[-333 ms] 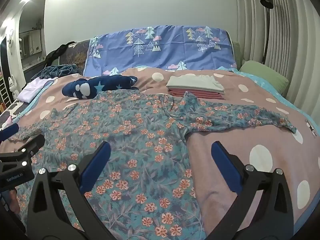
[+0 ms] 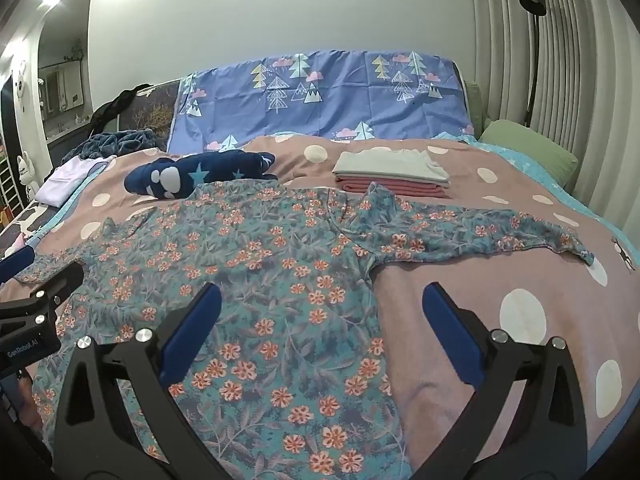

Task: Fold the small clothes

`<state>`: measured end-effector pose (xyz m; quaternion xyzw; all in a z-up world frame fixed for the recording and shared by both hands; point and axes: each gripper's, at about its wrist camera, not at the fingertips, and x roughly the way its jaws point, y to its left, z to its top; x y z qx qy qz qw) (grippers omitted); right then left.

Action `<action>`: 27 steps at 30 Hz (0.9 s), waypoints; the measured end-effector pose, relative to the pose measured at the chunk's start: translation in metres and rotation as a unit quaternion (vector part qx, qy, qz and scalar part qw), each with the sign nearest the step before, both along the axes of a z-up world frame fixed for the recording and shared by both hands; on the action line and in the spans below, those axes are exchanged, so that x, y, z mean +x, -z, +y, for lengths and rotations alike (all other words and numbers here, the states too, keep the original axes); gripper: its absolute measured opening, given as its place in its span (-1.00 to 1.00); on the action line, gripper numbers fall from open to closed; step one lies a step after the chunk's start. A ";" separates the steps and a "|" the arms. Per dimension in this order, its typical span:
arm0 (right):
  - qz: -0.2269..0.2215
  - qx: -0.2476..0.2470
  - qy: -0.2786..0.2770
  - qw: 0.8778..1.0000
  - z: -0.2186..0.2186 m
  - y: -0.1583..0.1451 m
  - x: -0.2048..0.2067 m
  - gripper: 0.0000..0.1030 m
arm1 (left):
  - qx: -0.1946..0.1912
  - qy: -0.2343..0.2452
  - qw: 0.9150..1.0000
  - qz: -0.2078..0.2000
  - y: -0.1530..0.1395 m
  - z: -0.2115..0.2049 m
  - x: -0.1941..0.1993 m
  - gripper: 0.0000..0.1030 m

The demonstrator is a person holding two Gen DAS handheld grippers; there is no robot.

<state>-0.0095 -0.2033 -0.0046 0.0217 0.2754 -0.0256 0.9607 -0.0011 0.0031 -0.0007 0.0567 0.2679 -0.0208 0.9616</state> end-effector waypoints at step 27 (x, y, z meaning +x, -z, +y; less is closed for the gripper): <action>-0.001 0.005 -0.006 1.000 0.005 0.000 -0.005 0.96 | -0.027 0.042 0.998 0.040 0.018 0.007 -0.006 0.97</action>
